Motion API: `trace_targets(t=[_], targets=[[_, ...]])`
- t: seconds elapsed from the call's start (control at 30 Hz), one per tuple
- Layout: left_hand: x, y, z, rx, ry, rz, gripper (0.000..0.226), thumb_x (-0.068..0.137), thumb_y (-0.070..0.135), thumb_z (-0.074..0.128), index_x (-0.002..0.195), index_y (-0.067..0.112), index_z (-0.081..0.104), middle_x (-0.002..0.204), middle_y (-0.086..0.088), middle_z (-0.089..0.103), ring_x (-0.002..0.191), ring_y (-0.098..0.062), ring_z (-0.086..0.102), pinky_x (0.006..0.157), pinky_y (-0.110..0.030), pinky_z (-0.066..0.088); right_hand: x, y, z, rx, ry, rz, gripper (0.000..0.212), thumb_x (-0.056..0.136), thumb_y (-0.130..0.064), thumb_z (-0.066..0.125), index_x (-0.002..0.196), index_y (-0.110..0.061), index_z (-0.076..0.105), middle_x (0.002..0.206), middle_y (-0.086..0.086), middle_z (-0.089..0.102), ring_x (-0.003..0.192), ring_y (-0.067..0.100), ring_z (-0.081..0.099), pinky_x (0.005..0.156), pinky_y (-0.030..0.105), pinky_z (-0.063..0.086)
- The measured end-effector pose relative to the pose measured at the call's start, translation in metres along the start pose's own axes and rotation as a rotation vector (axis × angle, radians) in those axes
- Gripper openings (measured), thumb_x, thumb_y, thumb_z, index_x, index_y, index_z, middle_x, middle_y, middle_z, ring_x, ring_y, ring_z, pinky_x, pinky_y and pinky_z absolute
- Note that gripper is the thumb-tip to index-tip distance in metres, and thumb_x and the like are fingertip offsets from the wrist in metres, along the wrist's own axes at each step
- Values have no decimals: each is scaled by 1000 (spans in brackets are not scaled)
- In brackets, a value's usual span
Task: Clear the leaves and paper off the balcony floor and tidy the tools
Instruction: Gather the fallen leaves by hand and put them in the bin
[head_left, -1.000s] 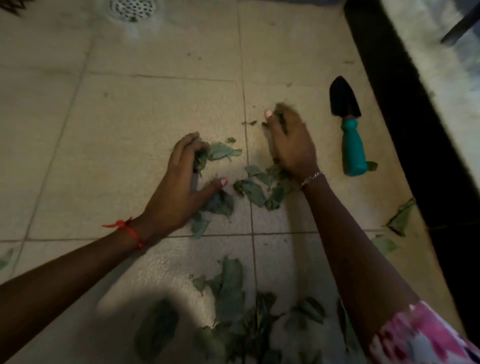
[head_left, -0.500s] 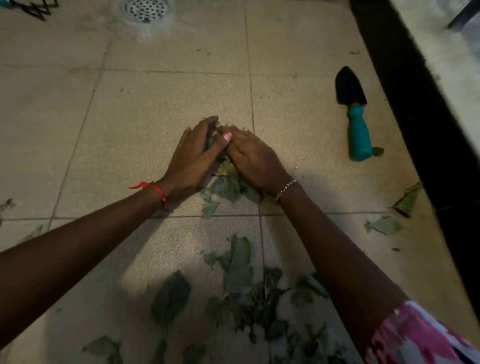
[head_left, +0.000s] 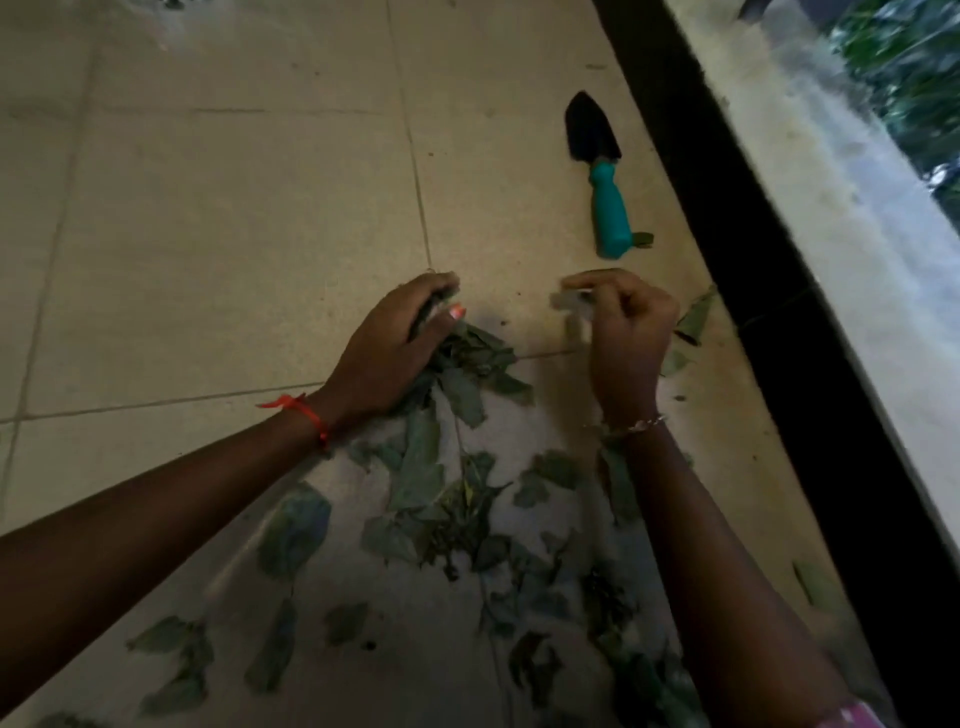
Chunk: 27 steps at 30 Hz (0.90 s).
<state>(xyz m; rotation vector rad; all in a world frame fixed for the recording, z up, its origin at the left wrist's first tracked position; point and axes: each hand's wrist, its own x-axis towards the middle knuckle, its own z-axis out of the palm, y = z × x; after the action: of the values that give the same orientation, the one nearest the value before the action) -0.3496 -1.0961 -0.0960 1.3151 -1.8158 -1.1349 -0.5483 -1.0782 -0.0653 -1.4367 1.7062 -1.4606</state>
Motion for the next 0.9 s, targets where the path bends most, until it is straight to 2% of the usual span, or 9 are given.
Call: trace_targets(t=[0.13,0.23,0.37,0.47,0.6,0.67,0.73,0.8,0.9], targets=[[3,7,10,6,-14,25,72,81,61,34,135,16,47,138,3,48,127,-7,42,107,-25,31,26,20,-33,-347,210,-33,22,86,6,48,99,2,65,101,14,62,80,-12,53,67,-1,35],[4,8,8,-23,-30,16,73,79,61,37,136,16,47,137,6,48,126,-4,42,108,-24,33,53,38,-46,-521,-18,81,36,95,-5,41,130,-7,48,134,10,48,117,12,47,95,16,40],[1,8,6,-62,-76,5,70,80,59,41,136,16,47,138,4,50,126,-5,45,108,-27,36,63,51,-50,-689,-344,41,50,94,-18,31,143,-10,34,152,9,30,142,22,22,118,36,18],[-1,10,5,-61,-96,-2,69,80,58,42,136,17,47,139,3,50,128,-7,45,108,-27,36,49,48,-51,-648,-326,51,43,98,-15,34,139,-8,42,148,8,37,137,21,32,114,29,23],[-6,16,8,-76,-95,-26,60,85,48,47,136,15,47,138,2,50,125,-6,46,107,-23,36,8,28,-58,-436,-183,35,26,97,-21,42,98,-9,65,96,8,65,74,8,53,67,17,39],[-10,20,7,-124,-86,-57,56,87,41,46,136,15,47,137,0,51,126,-9,47,107,-25,37,-10,21,-64,-378,-69,12,25,97,-21,45,98,-7,66,90,3,63,70,-3,49,63,7,36],[-15,23,5,-124,-60,-63,55,88,40,45,136,14,46,136,-2,51,126,-13,47,107,-28,38,-18,25,-71,-432,34,20,31,96,-28,44,113,-10,62,109,2,61,88,-1,52,76,8,38],[-20,24,4,-42,-27,-42,56,89,42,42,136,12,46,139,-4,48,128,-16,44,110,-34,36,-19,34,-73,-606,-3,114,48,95,-44,36,131,-15,49,137,7,48,119,16,47,99,28,38],[-27,24,1,-15,24,-66,59,90,44,40,138,9,43,145,-5,41,133,-16,38,113,-33,30,-25,39,-61,-785,-202,182,59,97,-52,28,145,-20,31,155,11,20,144,25,15,117,42,12]])
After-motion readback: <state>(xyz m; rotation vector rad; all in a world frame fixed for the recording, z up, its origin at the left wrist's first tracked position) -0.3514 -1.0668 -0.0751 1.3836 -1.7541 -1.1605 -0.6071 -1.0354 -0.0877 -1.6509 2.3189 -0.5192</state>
